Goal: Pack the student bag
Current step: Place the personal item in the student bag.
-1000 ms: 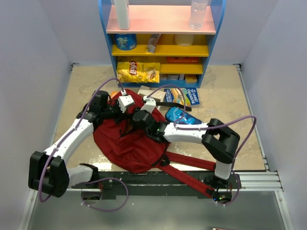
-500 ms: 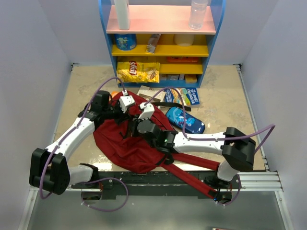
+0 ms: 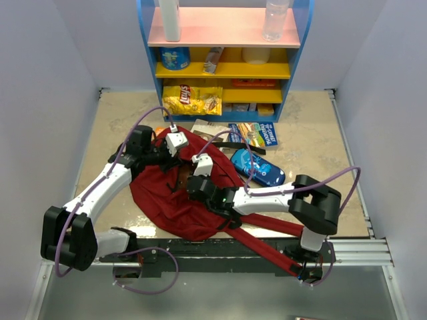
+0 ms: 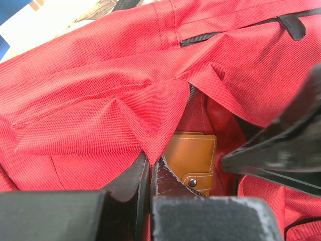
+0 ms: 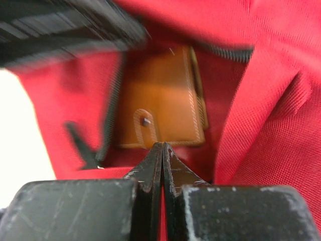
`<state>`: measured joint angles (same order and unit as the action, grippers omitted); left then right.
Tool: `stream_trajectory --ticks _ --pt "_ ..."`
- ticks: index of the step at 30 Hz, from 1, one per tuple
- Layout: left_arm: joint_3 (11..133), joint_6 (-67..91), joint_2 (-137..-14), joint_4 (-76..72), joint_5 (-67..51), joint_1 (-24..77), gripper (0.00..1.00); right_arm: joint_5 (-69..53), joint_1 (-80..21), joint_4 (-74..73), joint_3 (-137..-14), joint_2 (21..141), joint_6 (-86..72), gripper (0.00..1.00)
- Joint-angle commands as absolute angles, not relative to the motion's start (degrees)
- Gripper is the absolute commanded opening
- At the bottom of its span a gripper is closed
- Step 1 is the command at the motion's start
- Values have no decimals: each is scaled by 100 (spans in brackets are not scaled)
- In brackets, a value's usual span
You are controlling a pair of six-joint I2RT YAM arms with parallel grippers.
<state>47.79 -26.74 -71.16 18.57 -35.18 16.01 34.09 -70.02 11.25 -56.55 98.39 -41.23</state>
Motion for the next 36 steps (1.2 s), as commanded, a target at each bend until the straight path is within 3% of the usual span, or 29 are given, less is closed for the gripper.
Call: stream_trajectory --ticks 1,17,24,25,26,29,35,36 --pt "5045 -2663 -6979 1626 -3744 1573 0 3674 -7014 976 -5915 10133 -4192 0" --pt "5018 -2768 -7005 1749 -3911 1573 0 4051 -6961 1292 -6819 11127 -3499 0" --pt "5027 -2760 -7075 1775 -3981 1573 0 4236 -6908 1617 -6470 10426 -3621 0" --pt "5036 -2751 -7110 1775 -3964 1573 0 4236 -6917 1687 -6303 10250 -3638 3" --pt "5045 -2751 -7119 1749 -3938 1573 0 4184 -6917 1766 -5928 10074 -3630 23" --pt "5071 -2725 -7198 1697 -3876 1573 0 3824 -6926 2258 -5180 9327 -3438 52" --pt "5133 -2593 -7260 1609 -3823 1582 7 2832 -7005 2654 -4754 8543 -2631 62" --pt "5159 -2567 -7260 1582 -3815 1573 18 2743 -7031 2567 -4859 8586 -2497 62"
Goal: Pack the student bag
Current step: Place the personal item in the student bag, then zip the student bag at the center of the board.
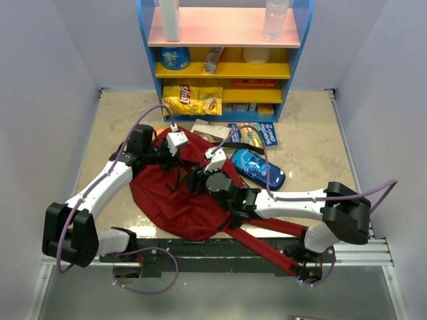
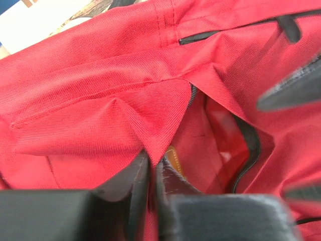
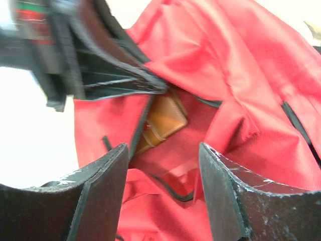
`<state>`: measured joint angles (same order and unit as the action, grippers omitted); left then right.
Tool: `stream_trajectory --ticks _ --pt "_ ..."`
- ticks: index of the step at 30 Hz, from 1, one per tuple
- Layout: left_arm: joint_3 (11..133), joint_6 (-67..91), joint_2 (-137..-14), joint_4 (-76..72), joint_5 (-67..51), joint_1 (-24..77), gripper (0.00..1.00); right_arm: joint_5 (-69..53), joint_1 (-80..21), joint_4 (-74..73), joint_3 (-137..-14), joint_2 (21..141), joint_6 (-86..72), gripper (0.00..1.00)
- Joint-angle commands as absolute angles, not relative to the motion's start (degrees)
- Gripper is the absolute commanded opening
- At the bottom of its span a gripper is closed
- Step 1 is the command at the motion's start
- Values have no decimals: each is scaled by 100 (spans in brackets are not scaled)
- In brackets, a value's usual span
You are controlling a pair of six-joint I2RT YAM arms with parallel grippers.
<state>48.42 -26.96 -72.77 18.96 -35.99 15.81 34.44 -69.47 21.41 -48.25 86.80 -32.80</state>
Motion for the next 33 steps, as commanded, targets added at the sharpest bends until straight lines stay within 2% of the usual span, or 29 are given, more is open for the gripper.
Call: stream_trajectory --ticks 1,2,3,6,11,15,24,33 --pt "5177 -2540 -7260 1565 -3736 1573 27 2664 -7136 2479 -5000 8735 -2357 61" --pt "5220 -2505 -7260 1556 -3692 1573 37 2637 -7189 2296 -5279 8849 -2103 61" --pt "5316 -2479 -7242 1556 -3622 1565 53 2611 -7250 2233 -5387 8938 -1979 61" --pt "5545 -2408 -7164 1564 -3393 1460 63 2470 -7321 2066 -5703 9254 -1828 59" --pt "5949 -2329 -7040 1880 -3305 1029 74 2295 -7330 1847 -6002 9562 -1793 59" --pt "6293 -2461 -6918 2451 -3691 214 76 2206 -7348 1451 -6371 9861 -1749 59" --pt "5757 -2962 -6188 3032 -4438 -1281 78 2250 -7339 230 -7549 10792 -1766 55" --pt "5863 -2944 -6135 3358 -4799 -1582 80 2610 -7339 -922 -8349 11285 -1696 50"
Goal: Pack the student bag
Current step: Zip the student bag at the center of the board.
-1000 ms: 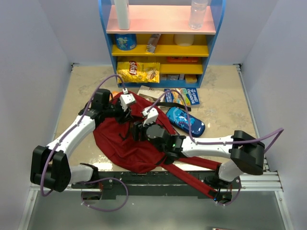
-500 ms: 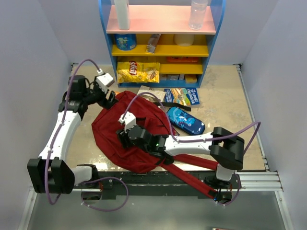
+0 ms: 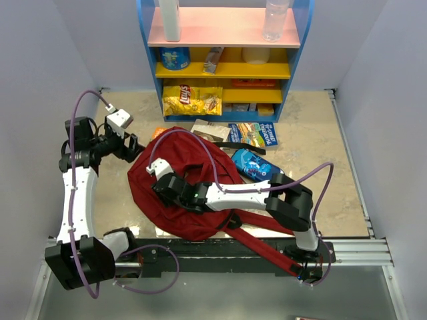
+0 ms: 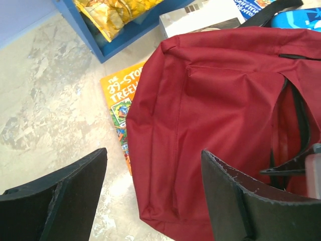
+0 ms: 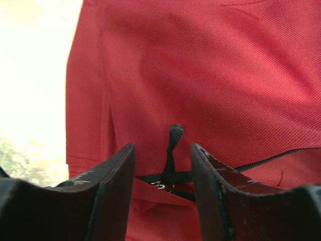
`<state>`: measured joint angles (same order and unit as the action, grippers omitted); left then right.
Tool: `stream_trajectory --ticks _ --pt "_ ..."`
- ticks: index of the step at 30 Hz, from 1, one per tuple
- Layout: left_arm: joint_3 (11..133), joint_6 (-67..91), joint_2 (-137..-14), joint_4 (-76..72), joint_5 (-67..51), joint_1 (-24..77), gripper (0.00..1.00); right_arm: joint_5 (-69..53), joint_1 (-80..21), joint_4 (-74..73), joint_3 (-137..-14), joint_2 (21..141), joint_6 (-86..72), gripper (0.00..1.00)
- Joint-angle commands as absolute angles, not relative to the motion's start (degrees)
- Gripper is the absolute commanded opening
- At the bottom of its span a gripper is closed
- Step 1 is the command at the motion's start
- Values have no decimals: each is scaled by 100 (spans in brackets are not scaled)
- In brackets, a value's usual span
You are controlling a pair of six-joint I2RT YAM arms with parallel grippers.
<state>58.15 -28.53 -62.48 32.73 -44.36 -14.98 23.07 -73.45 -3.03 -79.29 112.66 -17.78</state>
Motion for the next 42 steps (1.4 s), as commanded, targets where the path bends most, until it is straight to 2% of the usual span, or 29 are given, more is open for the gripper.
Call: stream_trajectory --ticks 1,2,3,4,8,14,18,23,26,33,37,42 --pt "5836 -2936 -6109 3331 -4842 -1582 80 2628 -7339 -949 -8384 11294 -1696 47" --pt "5819 -2927 -6082 3305 -4860 -1582 80 2637 -7330 -949 -8385 11311 -1696 45" --pt "5766 -2875 -6021 3270 -4860 -1582 85 2611 -7330 -958 -8402 11329 -1696 44" --pt "5731 -2874 -5994 3217 -4895 -1591 100 2610 -7339 -967 -8455 11355 -1688 42" --pt "5625 -2901 -5810 3129 -4948 -1582 100 2610 -7330 -1151 -8657 11540 -1679 33" --pt "5467 -2936 -5713 3024 -4957 -1582 100 2400 -7286 -1283 -8833 11689 -1626 27" --pt "5458 -2962 -5687 2980 -4895 -1582 100 2417 -7199 -1362 -8938 11663 -1626 0" --pt "5632 -2506 -5738 2760 -4764 -1591 100 2593 -7023 -1222 -9018 11268 -1635 0" --pt "6089 -2654 -6089 3443 -4983 -1591 100 2462 -6795 -1099 -8974 11049 -1722 0" --pt "5881 -4733 -5942 5262 -5625 -1591 100 2057 -6434 -765 -8772 10811 -1986 0" --pt "5494 -5483 -5924 5765 -5599 -1600 100 1802 -6311 -519 -8789 10705 -2162 0" --pt "5195 -5755 -6038 5713 -5974 -1600 100 1626 -6284 -360 -8885 10723 -2355 0"
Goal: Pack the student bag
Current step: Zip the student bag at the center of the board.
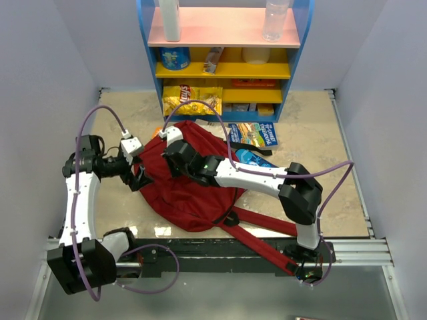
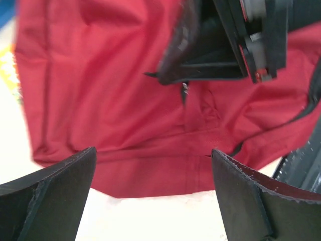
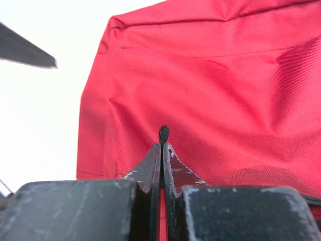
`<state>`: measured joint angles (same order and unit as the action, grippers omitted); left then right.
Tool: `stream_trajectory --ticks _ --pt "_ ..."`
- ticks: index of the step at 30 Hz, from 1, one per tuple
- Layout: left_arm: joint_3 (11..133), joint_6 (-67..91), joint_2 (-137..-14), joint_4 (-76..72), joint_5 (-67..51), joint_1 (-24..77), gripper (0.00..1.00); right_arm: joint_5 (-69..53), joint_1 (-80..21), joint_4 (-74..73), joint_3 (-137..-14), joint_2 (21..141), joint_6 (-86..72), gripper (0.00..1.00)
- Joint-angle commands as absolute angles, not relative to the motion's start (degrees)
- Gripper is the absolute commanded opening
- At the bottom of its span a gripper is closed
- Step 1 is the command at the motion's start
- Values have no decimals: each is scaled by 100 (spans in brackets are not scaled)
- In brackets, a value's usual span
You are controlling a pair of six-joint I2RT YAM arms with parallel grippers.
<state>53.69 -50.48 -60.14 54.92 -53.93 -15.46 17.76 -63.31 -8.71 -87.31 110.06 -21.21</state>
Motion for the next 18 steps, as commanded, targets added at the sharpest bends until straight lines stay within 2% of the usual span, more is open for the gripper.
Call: stream_trajectory --ticks 1,7,13,18 --pt "5142 -5844 -6029 5687 -6090 -1591 100 1609 -6284 -317 -8886 10740 -2382 0" --pt "4510 -6549 -6020 5266 -7075 -1565 100 1644 -6267 -246 -8895 10749 -2522 0" --pt "4728 -5619 -6827 4493 -6874 -934 100 1626 -6223 -246 -8903 10758 -2601 0" --pt "4465 -4291 -6742 3069 -6321 -387 100 1652 -6214 -246 -8930 10767 -2645 0"
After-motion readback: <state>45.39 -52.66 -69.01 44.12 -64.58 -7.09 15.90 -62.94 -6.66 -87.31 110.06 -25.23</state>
